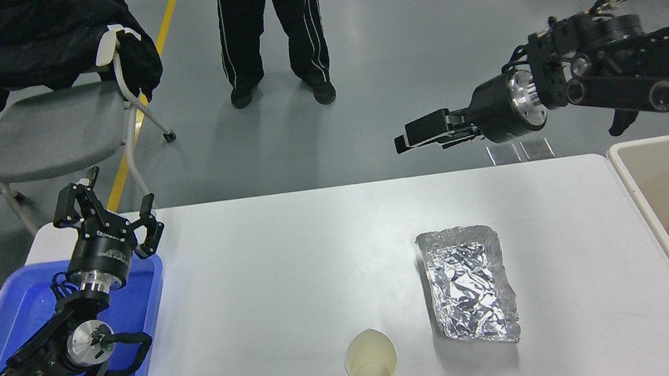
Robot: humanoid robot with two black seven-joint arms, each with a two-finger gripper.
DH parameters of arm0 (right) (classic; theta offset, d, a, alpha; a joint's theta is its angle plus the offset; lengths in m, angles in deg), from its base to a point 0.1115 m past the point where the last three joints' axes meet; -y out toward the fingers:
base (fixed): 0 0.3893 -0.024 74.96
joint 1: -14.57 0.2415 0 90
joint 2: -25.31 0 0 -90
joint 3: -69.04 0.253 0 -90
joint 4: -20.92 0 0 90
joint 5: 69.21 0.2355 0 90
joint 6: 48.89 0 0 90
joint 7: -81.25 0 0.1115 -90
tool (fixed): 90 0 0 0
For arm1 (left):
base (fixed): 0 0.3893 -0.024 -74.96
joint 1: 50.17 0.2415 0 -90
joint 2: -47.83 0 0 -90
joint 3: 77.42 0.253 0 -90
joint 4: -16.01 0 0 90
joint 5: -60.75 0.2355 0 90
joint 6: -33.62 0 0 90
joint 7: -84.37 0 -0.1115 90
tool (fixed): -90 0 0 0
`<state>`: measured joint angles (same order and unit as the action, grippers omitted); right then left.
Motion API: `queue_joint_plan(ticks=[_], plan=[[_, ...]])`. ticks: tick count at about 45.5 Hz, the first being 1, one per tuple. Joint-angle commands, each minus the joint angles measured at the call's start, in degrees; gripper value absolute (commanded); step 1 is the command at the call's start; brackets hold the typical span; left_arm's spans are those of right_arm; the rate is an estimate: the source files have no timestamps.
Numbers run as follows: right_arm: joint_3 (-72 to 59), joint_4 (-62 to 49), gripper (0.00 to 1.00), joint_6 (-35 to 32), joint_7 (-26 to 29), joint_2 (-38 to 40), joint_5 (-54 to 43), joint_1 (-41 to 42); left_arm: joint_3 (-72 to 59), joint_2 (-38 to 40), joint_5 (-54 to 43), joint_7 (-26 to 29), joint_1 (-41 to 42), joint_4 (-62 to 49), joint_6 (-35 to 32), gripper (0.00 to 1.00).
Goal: Dispose of the paper cup in the dustbin
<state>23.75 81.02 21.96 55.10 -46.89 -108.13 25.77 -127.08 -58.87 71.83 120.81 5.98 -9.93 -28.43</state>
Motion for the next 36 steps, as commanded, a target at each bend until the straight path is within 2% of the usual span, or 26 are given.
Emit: queue_joint_plan(ticks=[1,11,20,27,36], plan=[[-0.9,4.1,0.99,-1.7,0.1,-7.2,-6.5,1.9,0.0,0.0,0.0,-0.1,0.0,0.0,0.0,1.00],[0.8,3.6,0.99,-1.6,0.0,-13.4,-6.5,-0.6,0.0,0.0,0.0,0.0,0.0,0.0,0.0,1.00],[1.3,-0.3,0.99,-1.3,0.0,-17.7,-6.9,-6.4,0.0,0.0,0.0,0.0,0.0,0.0,0.0,1.00],[1.3,-2.5,0.99,-1.2,0.0,-17.8,-7.0,-11.5,0.0,0.0,0.0,0.0,0.0,0.0,0.0,1.00],[1.4,-2.7,0.99,-1.0,0.0,-17.8,-7.0,-14.1,0.0,0.0,0.0,0.0,0.0,0.0,0.0,1.00]])
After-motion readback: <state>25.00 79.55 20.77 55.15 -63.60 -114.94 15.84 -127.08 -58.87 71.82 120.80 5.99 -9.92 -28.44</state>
